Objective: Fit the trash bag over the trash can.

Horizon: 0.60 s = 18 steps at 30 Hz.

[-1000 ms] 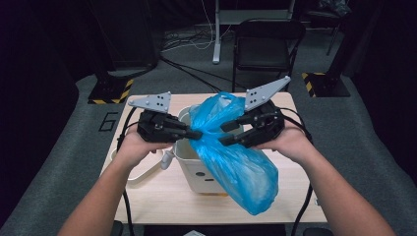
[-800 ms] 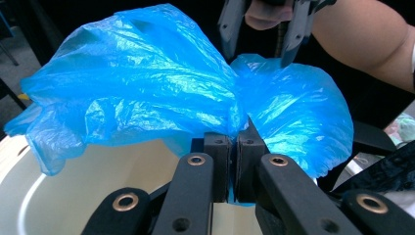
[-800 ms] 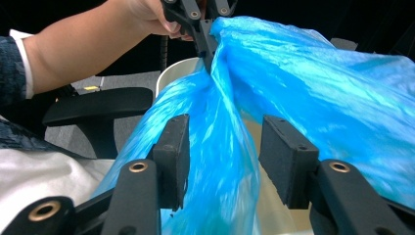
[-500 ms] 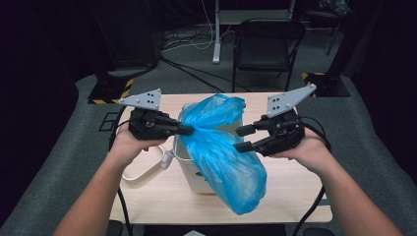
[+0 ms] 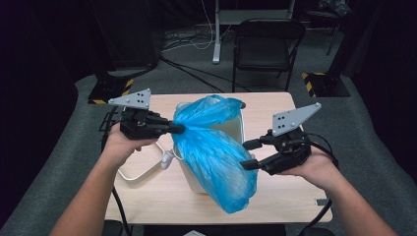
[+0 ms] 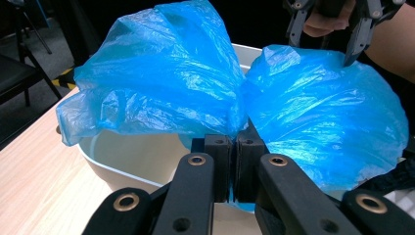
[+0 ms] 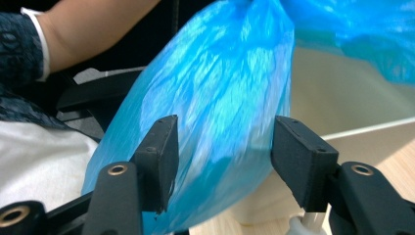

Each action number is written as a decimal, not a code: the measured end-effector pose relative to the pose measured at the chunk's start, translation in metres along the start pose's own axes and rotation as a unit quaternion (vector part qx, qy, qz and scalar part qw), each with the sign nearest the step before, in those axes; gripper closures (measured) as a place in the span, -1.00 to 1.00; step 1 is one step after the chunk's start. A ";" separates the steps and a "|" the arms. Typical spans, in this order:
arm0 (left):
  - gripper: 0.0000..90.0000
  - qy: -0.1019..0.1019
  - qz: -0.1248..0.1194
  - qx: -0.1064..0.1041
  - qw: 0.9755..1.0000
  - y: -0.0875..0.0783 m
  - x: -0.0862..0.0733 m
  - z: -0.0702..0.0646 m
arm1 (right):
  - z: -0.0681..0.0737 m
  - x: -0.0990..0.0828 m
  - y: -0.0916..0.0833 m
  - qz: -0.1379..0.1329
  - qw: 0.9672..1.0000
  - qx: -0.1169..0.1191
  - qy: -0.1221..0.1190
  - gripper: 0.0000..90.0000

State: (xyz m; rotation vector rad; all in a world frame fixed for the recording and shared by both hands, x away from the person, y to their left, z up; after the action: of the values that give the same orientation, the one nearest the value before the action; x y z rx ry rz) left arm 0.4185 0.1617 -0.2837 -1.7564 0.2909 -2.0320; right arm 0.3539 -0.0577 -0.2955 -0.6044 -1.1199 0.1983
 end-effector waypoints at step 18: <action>0.93 -0.003 -0.004 0.002 1.000 -0.002 -0.003 0.001 | 0.008 -0.025 0.010 0.041 0.998 0.045 0.008 0.76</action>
State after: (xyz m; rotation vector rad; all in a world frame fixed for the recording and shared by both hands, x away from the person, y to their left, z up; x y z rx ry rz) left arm 0.4195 0.1651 -0.2851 -1.7623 0.2785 -2.0316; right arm 0.3376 -0.0578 -0.3186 -0.5715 -1.0669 0.3124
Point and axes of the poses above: each handheld gripper's, and its own axes: y roughly forward along the jaws, x roughly out of its top, z roughly to its left, the point moved 9 cm from there along y, roughly forward along the jaws, and after that the axes turned 15 degrees about y, right-handed, at the moved point
